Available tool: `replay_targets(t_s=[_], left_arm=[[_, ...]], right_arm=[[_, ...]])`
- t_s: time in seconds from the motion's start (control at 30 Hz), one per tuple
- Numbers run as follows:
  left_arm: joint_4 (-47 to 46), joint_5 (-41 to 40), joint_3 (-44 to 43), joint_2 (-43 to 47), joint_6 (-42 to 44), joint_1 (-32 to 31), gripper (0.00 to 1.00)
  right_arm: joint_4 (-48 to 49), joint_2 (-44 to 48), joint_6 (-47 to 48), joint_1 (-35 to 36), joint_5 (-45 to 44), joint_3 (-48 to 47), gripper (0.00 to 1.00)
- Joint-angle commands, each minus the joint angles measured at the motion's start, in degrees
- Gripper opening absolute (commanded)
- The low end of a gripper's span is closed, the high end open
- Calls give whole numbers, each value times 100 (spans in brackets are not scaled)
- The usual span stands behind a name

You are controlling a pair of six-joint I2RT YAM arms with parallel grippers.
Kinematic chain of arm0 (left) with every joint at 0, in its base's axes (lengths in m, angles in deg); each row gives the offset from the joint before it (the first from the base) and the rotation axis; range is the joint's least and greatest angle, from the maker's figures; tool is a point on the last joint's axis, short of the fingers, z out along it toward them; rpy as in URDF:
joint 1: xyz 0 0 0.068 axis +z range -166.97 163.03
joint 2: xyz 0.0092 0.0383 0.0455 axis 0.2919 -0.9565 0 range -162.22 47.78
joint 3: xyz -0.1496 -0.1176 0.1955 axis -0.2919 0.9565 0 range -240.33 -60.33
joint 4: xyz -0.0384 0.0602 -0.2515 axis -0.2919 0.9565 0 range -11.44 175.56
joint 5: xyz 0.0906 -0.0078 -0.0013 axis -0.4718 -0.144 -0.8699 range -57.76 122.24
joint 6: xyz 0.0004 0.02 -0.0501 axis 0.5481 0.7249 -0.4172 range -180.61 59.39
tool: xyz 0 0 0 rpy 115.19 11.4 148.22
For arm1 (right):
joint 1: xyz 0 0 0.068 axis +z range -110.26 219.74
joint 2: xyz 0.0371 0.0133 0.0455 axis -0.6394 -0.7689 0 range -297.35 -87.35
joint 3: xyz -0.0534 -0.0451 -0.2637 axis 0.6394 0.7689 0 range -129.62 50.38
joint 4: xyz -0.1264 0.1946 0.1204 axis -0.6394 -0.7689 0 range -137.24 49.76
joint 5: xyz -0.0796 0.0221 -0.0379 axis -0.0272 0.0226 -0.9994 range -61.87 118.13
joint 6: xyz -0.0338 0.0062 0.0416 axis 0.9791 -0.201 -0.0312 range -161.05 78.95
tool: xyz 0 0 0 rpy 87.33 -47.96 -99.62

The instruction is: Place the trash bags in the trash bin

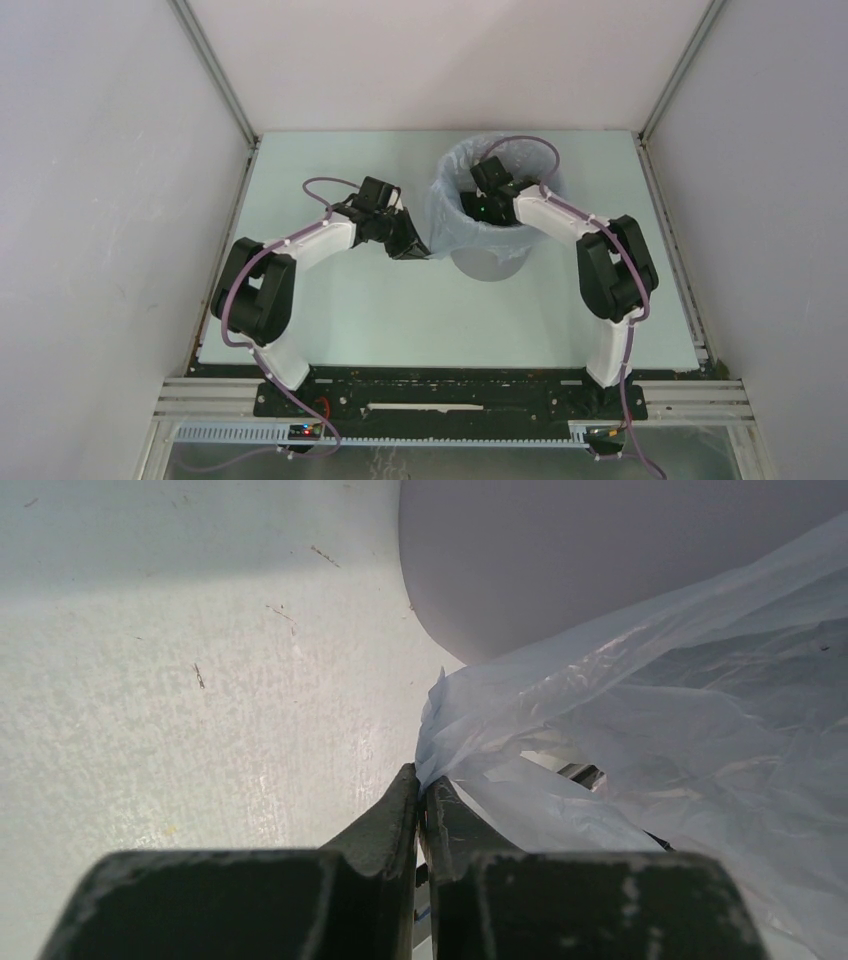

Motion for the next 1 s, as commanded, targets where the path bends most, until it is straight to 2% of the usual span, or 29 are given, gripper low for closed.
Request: replay_targets(t_s=[0.0,0.13,0.23,0.37,0.47,0.77,0.97], left_arm=[[6,-68,-158,65,138,-26,10],[67,-85,-210,126,210,-26,14],[173,-174,-237,230,290,-26,27],[290,-300,-221,493,417,-26,53],[454,-404,-249,746,544,-26,63],[1446,-1025,-193,1834,1149,4,81],[2080,-1682,56,3058,1201,88,86]], right_arm=[[-711,647,-108,-27,149,-478,74],[-998,881,-112,-96,218,-695,76],[-1223,1059,-89,-104,192,-899,76],[-1352,1371,-1,-130,186,-1062,77],[-1504,1541,92,-175,98,-1215,78],[-1669,1653,753,-206,-1004,-1192,79],[-1809,1675,677,-497,-1536,-1139,80]])
